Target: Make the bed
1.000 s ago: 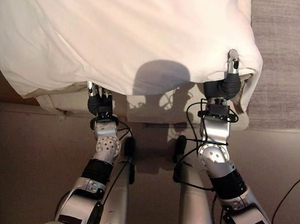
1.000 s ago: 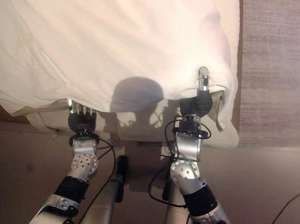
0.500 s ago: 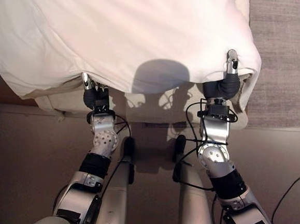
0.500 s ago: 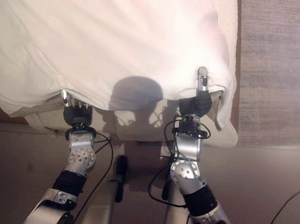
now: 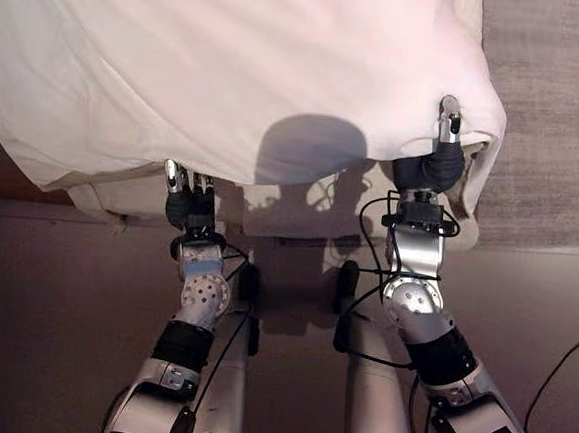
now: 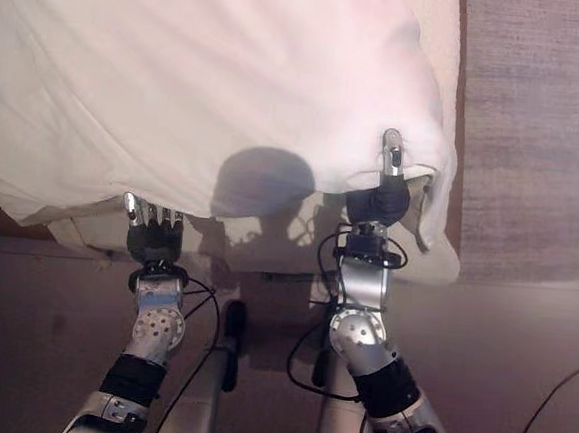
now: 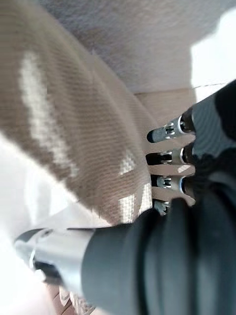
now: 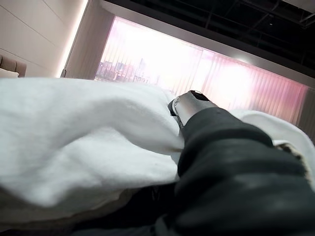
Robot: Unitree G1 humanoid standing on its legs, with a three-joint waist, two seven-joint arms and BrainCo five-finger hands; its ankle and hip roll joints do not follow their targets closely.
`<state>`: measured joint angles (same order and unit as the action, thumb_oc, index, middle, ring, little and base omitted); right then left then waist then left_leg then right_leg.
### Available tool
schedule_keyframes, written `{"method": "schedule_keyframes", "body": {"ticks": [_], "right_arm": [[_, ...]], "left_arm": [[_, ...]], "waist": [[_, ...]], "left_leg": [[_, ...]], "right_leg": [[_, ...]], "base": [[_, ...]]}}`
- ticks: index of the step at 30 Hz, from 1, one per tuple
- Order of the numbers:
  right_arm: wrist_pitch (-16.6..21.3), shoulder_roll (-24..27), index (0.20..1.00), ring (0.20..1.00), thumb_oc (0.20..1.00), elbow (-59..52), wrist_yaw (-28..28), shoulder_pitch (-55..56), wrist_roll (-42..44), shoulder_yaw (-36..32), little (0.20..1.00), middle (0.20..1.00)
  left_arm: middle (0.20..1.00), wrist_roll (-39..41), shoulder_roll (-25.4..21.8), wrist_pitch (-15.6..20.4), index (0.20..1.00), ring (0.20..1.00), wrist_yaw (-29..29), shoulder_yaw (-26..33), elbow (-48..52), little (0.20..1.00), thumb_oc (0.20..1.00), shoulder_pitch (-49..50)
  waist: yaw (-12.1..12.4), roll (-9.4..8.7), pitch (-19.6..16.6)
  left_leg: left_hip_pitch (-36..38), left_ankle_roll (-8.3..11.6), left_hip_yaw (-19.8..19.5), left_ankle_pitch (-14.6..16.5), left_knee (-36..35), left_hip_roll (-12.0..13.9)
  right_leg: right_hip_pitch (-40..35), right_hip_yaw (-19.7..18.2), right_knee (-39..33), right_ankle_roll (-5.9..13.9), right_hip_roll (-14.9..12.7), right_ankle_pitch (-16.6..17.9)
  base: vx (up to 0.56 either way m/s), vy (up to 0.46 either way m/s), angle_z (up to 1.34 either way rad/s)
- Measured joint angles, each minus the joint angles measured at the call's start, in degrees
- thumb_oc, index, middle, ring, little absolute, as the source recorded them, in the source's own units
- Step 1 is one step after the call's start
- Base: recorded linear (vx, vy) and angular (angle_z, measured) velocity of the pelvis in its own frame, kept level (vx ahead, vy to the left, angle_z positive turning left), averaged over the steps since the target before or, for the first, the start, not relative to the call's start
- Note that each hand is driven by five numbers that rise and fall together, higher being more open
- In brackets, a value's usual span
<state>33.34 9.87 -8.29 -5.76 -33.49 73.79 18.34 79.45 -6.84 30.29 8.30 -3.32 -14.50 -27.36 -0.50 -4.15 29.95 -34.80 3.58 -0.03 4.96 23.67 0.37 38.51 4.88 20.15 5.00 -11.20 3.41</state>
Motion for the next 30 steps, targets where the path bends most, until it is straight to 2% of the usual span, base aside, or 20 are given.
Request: {"method": "schedule_keyframes", "body": {"ticks": [6, 16, 21, 23, 29, 30], "right_arm": [[-0.51, 0.02, 0.2, 0.2, 0.2, 0.0, 0.05, 0.01, 0.0, 0.01, 0.2, 0.2], [-1.04, 0.14, 0.2, 0.2, 0.2, 1.15, -0.1, -0.14, 0.0, 0.37, 0.2, 0.2], [-1.1, 0.2, 0.2, 0.2, 0.2, 1.75, -1.0, -0.02, 0.0, 0.64, 0.2, 0.2], [-1.12, 0.53, 0.2, 0.2, 0.2, 1.8, -1.6, 0.28, 0.0, 1.4, 0.2, 0.2], [-1.12, 0.81, 0.2, 0.2, 0.2, 1.78, -2.4, 1.07, 0.0, 1.82, 0.2, 0.2], [-1.12, 0.84, 0.2, 0.2, 0.2, 1.78, -2.44, 1.16, 0.0, 1.86, 0.2, 0.2]], "left_arm": [[1.0, -0.13, -0.7, 0.28, 1.0, 1.0, 0.8, -0.01, -0.03, 1.0, 1.0, -0.53], [1.0, -2.63, -3.92, 0.43, 1.0, 1.0, 5.59, 0.13, -3.83, 1.0, 1.0, -6.55], [1.0, -4.49, -5.06, 0.39, 1.0, 1.0, 8.5, 0.11, -7.29, 1.0, 1.0, -7.95], [1.0, -5.71, -6.67, 0.08, 1.0, 1.0, 10.03, 0.32, -12.08, 1.0, 1.0, -9.39], [1.0, -6.28, -7.4, -0.92, 1.0, 1.0, 11.52, 2.5, -14.35, 1.0, 1.0, -9.92], [0.749, -6.3, -7.42, -0.94, 0.749, 0.749, 11.58, 2.67, -15.2, 0.749, 0.749, -10.22]], "waist": [[0.0, 0.0, 0.0], [-0.19, 0.01, 0.0], [-0.19, 0.01, 0.0], [-0.21, 0.02, -0.01], [-0.35, 0.02, -0.01], [-0.32, 0.02, -0.01]], "left_leg": [[0.07, 0.0, 0.07, 0.0, -0.02, 0.02], [0.23, 0.0, 0.5, 0.0, 0.47, 0.08], [0.04, -0.19, 1.49, 0.21, 0.99, 0.28], [-0.02, -0.21, 1.58, 0.23, 1.04, 0.29], [-0.3, -0.14, 1.66, 0.4, 1.18, 0.4], [-0.3, -0.15, 1.66, 0.41, 1.21, 0.4]], "right_leg": [[0.01, -0.06, 0.03, 0.0, 0.01, 0.0], [0.02, -0.55, 0.35, -0.12, 0.08, 0.15], [0.41, -1.17, 0.5, -0.06, 0.2, 0.35], [0.46, -1.25, 0.5, -0.04, 0.23, 0.4], [0.83, -1.35, 0.54, -0.07, 0.36, 0.47], [0.81, -1.35, 0.55, -0.07, 0.36, 0.47]], "base": [[0.0, 0.0, 0.0], [0.0, 0.0, 0.0], [0.01, 0.003, -0.05], [0.0, 0.003, -0.02], [0.0, 0.0, 0.0], [0.0, 0.0, 0.0]]}}
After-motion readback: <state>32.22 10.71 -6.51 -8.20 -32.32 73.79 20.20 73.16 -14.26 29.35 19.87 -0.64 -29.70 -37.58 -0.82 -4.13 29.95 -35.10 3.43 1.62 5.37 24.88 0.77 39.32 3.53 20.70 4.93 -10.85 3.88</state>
